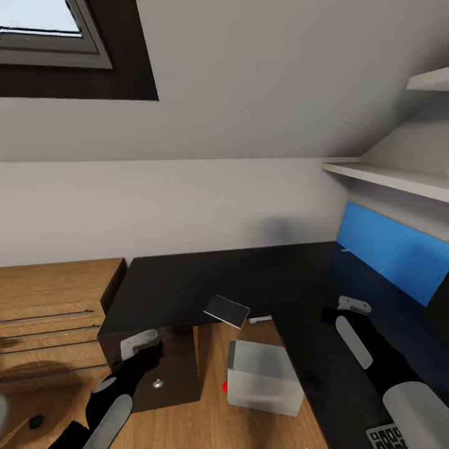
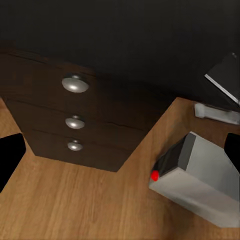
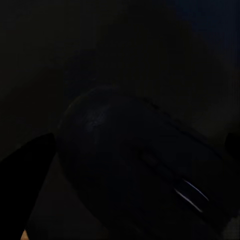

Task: In the bedroom, organize the workspace by keeping the computer under the desk, ensuring the monitor is on the desk, placing the keyboard on the desk next to the monitor, placing the mouse on the desk next to the keyboard, moving the folder from the swivel chair onto the desk next to the mouse, stacking the notebook on top of the folder with the pen on top of the notebook, and positioning the swivel chair next to the desk.

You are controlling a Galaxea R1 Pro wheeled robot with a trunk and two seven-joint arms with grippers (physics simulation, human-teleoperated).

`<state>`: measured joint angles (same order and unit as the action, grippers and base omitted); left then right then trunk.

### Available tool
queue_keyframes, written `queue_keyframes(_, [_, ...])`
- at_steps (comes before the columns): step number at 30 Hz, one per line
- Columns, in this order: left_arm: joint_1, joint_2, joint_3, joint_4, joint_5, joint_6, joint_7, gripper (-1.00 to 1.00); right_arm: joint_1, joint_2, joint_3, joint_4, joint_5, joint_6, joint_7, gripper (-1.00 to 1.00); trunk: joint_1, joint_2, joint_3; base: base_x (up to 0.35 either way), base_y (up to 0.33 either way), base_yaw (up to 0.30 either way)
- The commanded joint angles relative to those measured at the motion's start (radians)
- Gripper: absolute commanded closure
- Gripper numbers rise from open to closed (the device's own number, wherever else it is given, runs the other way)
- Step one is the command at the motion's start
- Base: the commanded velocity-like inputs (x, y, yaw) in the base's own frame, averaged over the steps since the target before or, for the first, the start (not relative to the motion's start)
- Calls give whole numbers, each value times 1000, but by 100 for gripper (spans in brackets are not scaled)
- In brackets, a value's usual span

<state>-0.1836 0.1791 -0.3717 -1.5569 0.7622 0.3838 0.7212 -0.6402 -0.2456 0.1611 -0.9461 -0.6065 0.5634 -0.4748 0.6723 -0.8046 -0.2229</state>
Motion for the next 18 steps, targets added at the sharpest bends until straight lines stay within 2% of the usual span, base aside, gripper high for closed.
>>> queue_keyframes(1, [4,3,-34,8,-2,-42,9,-100,-1,-1,5,1,-10,4,-9,100,0,-1,-2,-241,0,0])
queue_keyframes(6, [10,7,-77,57,-9,-85,9,-100,-1,-1,4,9,-10,4,-7,100,0,-1,-2,-297,0,0])
queue_keyframes(11, [10,20,-83,82,-7,-92,9,-100,-1,-1,5,18,-8,-1,-4,100,0,-1,-2,-329,33,0])
queue_keyframes(18, [10,26,-84,111,-7,-94,10,-100,-2,-1,3,137,-3,-17,0,100,0,-1,-2,-279,142,0])
